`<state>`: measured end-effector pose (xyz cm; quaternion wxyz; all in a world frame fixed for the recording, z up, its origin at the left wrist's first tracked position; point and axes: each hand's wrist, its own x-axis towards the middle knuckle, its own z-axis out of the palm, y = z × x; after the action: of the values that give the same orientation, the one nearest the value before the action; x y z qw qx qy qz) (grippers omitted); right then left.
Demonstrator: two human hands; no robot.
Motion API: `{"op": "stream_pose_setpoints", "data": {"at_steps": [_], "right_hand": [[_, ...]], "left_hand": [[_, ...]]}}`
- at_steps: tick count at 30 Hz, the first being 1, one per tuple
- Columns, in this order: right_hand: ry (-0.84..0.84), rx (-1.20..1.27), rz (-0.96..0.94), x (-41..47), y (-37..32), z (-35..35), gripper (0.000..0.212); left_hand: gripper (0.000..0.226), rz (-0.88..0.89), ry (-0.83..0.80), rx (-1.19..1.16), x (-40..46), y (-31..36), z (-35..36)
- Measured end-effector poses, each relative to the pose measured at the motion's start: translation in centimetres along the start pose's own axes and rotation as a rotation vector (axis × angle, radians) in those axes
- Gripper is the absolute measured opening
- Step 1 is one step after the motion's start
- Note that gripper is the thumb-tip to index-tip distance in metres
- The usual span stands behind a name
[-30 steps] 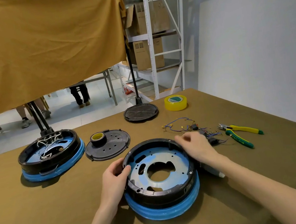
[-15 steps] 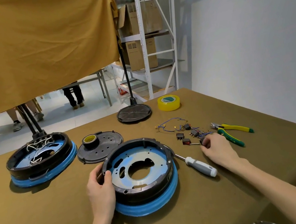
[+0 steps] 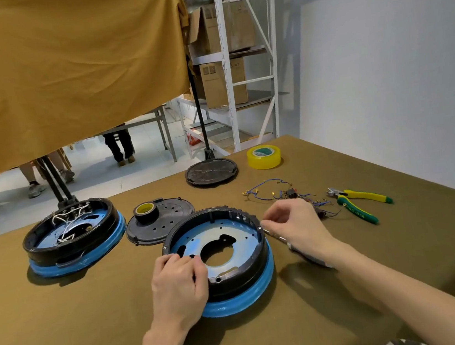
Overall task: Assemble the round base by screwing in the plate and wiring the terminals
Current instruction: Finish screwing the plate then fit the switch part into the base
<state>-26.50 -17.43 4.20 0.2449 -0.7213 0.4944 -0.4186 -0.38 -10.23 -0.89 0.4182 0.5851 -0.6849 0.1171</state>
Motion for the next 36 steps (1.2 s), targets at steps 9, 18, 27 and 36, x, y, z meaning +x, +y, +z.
{"op": "stream_pose_setpoints", "data": {"at_steps": [9,18,27,36], "right_hand": [[-0.414,0.005,-0.166,-2.8,-4.1,1.7,0.020],[-0.454,-0.068,-0.286,-2.6,-4.4,1.8,0.011],[-0.484,-0.085,-0.335,-2.7,-4.1,2.0,0.022],[-0.386,-0.223,-0.452,-3.8,-2.7,2.1,0.015]], "left_hand": [[0.055,0.027,-0.150,0.042,-0.1,3.3,-0.1],[0.020,0.060,-0.082,-0.233,-0.4,1.8,-0.9],[0.030,0.110,-0.080,-0.210,-0.5,2.0,-1.0],[0.017,0.203,-0.139,-0.205,-0.6,2.4,-1.3]]}}
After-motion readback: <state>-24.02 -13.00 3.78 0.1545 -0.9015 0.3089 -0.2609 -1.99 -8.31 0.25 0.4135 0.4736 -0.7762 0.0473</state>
